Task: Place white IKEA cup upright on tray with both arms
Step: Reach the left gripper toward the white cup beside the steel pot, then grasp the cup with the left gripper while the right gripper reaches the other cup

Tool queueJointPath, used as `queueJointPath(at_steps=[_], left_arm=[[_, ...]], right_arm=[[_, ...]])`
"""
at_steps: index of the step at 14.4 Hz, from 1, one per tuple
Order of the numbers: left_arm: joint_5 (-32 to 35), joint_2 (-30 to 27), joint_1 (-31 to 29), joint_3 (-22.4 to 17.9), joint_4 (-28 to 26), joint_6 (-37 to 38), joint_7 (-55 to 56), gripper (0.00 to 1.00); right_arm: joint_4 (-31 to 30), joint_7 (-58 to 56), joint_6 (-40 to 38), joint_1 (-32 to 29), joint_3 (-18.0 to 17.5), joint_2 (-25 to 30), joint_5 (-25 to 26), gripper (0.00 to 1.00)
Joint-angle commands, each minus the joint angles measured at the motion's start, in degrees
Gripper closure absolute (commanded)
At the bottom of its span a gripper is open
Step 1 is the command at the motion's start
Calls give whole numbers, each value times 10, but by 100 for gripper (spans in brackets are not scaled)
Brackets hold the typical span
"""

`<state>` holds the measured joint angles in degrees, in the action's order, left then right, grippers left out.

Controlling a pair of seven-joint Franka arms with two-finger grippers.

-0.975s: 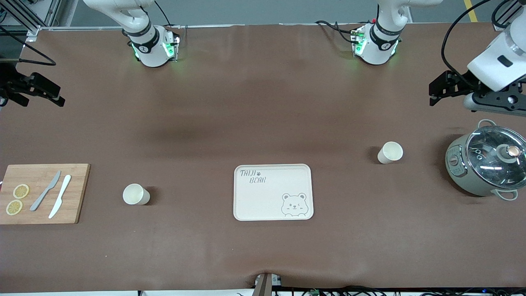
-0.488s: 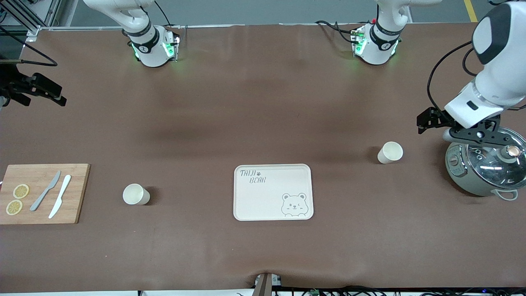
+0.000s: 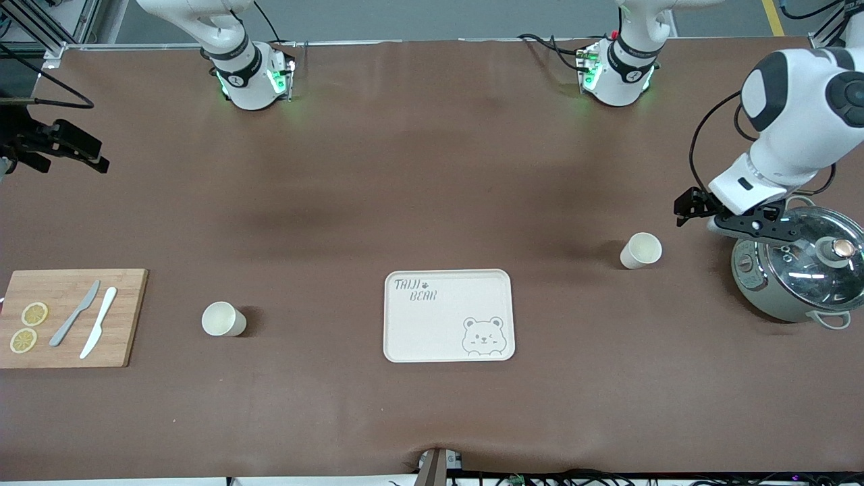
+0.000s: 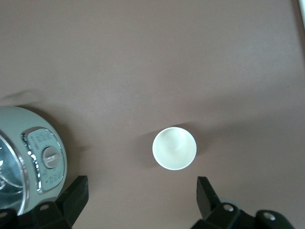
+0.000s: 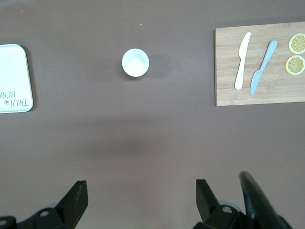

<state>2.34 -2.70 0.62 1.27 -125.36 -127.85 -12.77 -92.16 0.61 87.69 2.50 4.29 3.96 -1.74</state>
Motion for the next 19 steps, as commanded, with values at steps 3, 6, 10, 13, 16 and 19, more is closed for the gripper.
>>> queueJointPath(at_steps=[3,6,10,13,16,19], left_arm=[[1,28,-34,2,-41,-51,-49,0],[1,62,-39,2,-57,-109,-55,0],[1,101,-45,2,-83,-195,-54,0],[1,119,-45,3,-93,-232,-54,0],[1,131,-45,4,-102,-256,-54,0],[-12,142,-44,7,-107,-269,-52,0]], right_arm=[[8,4,-7,-7,0,-6,13,0],[9,12,-2,-28,1,-16,10,0],[37,4,-7,-36,1,-42,14,0],[34,4,-16,-35,1,-42,14,0],[34,-2,15,-30,-1,-42,13,0],[40,-11,18,-24,-2,-57,25,0]])
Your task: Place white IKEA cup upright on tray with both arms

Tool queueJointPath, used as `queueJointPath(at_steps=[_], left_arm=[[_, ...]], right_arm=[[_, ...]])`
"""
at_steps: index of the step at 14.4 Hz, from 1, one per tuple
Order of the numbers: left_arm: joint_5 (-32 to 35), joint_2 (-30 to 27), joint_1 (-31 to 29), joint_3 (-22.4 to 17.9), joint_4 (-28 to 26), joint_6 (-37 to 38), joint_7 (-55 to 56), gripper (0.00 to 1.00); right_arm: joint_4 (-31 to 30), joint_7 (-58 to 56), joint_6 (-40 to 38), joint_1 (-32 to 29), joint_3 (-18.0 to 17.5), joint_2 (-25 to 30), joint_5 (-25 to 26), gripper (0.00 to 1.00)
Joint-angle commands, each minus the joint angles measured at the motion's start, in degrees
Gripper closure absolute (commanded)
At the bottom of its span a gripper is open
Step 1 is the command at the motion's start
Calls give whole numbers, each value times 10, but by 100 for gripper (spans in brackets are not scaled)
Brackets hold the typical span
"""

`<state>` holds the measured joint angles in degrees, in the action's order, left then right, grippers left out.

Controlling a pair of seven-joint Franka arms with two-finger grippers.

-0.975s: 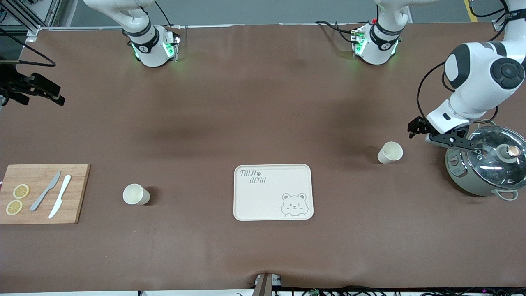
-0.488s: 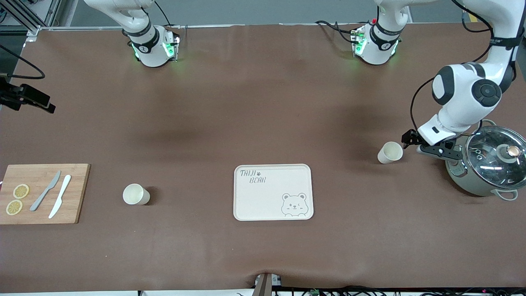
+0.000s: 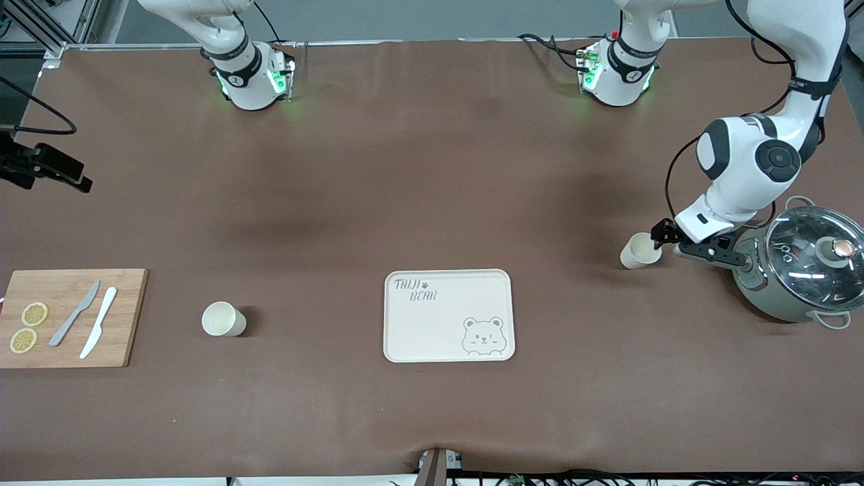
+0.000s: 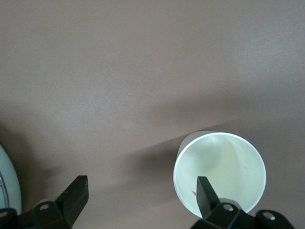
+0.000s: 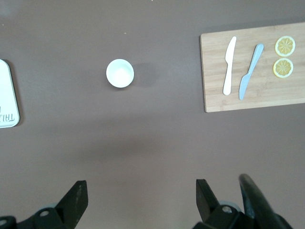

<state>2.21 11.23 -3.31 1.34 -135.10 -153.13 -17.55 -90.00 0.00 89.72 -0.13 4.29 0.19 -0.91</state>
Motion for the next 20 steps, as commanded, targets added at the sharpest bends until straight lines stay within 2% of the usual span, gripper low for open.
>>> queueJointPath(at_steps=[1,3,8,11,13,14,15,17,20], left_arm=[[-16,6,-5,7,-10,-17,-5,0],[-26,12,-4,8,-10,-18,-5,0],[-28,25,-4,16,-15,-37,-2,0],[-28,34,-5,23,-16,-50,-1,0],[-40,40,-4,35,-15,-50,10,0],[-41,39,-4,37,-16,-50,19,17],[-41,37,-3,37,-17,-48,23,99],[-41,39,-3,37,-16,-48,18,100],[-41,39,-4,37,-15,-48,16,100]], right_arm=[[30,-1,-2,-1,-2,-39,10,0],[40,-4,19,-3,-1,-71,-8,0],[22,1,113,5,-2,-136,-5,0],[22,-12,142,12,-2,-199,2,0],[21,-8,205,24,-2,-234,-4,0],[25,-10,216,30,-2,-251,-3,0],[28,-14,231,32,-2,-267,-3,0],[19,-20,286,32,-2,-286,-12,0],[1,-20,320,31,-3,-288,-14,0]])
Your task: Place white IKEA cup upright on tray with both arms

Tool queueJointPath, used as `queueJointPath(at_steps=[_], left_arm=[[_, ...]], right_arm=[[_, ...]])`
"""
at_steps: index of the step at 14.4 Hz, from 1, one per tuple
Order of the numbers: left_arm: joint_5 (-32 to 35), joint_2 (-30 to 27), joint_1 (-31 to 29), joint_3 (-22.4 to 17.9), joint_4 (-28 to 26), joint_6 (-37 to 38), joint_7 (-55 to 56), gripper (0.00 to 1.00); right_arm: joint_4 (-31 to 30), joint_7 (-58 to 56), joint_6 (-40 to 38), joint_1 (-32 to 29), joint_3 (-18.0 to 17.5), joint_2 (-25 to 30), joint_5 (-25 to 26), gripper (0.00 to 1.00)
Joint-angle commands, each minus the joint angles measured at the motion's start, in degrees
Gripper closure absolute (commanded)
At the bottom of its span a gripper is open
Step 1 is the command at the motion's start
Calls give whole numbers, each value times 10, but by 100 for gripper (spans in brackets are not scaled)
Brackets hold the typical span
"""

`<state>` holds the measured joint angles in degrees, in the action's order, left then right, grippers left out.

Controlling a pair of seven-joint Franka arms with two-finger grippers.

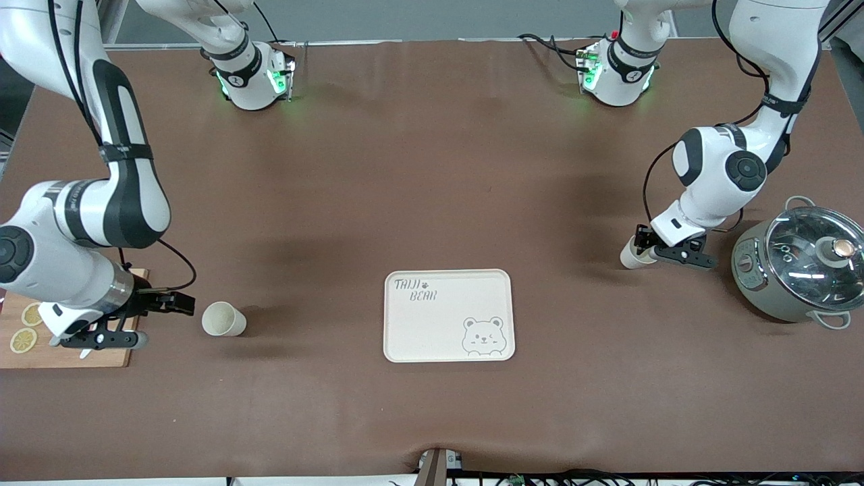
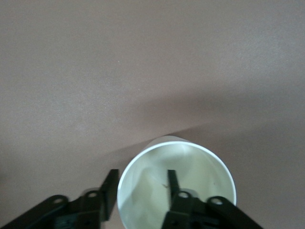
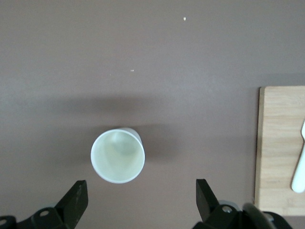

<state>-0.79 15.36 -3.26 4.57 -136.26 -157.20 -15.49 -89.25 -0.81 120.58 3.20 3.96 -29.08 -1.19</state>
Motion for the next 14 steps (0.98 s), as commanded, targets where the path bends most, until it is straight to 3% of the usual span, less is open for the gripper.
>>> queueJointPath(at_steps=[1,5,7,10,14], left_arm=[[-11,-2,-4,4,-2,-7,-5,100],[-11,0,-2,4,7,-7,8,100],[-11,0,3,25,42,8,52,100],[-11,0,10,65,111,99,152,100],[-9,11,49,88,184,179,288,100]], right_arm=[[-7,-12,18,-6,0,4,-12,0],[-11,-30,62,-25,0,-11,-12,0],[-11,-32,73,-23,0,-24,-11,0],[-12,-32,87,-21,0,-43,-11,0],[-34,-33,138,-21,0,-51,-11,0]])
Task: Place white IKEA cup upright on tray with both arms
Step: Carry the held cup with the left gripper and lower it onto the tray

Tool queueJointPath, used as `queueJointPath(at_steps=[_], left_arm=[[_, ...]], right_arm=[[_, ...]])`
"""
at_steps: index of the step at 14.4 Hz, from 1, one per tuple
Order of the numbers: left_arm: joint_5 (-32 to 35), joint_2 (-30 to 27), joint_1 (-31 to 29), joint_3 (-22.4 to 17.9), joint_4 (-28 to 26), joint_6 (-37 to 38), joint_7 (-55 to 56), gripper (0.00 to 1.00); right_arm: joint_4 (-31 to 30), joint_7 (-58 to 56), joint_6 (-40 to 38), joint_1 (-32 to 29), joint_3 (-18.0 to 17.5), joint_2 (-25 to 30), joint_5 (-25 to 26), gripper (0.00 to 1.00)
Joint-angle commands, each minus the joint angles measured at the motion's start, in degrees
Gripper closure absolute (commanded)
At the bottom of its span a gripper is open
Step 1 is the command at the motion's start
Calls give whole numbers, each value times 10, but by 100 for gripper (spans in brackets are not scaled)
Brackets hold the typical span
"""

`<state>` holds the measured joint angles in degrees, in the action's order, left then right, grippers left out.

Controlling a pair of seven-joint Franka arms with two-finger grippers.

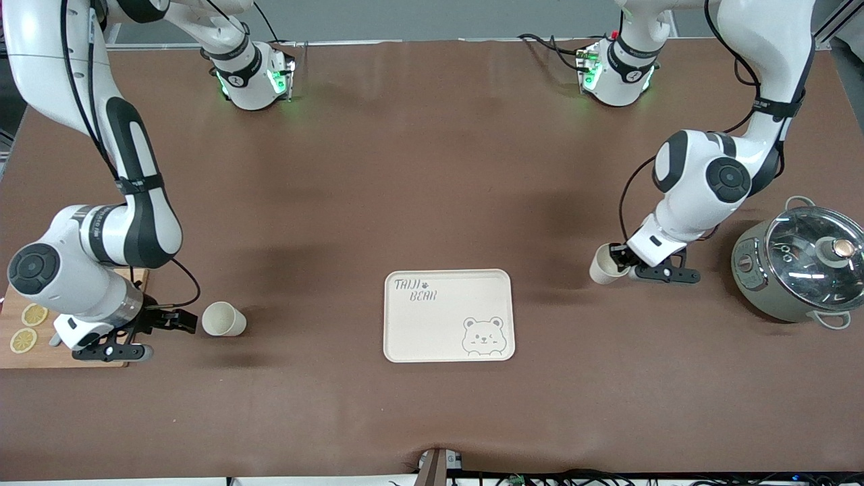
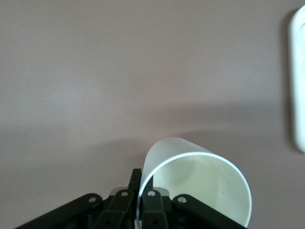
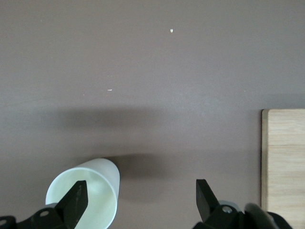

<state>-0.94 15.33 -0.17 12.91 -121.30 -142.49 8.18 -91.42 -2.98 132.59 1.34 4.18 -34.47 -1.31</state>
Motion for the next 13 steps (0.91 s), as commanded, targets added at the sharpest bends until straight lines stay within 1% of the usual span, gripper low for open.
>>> queueJointPath(at_steps=[1,3,5,6,9,10,13], left_arm=[[-5,14,37,5,44,37,85,100],[-4,29,66,6,64,39,141,100],[-3,57,101,4,103,61,190,100],[1,77,113,3,138,87,213,100],[49,153,147,4,256,190,284,100],[61,175,161,4,285,206,311,100],[72,203,179,4,309,206,350,100]], right_arm=[[-12,-11,19,-1,-2,-1,-10,0],[-13,-11,33,-1,-2,-13,-10,0],[-16,-11,43,2,-2,-22,-10,0],[-20,-11,43,3,-2,-22,-10,0],[-31,-11,43,13,-2,-21,-10,0],[-31,-11,43,14,-2,-22,-10,0],[-37,-11,50,16,-2,-21,-10,0]])
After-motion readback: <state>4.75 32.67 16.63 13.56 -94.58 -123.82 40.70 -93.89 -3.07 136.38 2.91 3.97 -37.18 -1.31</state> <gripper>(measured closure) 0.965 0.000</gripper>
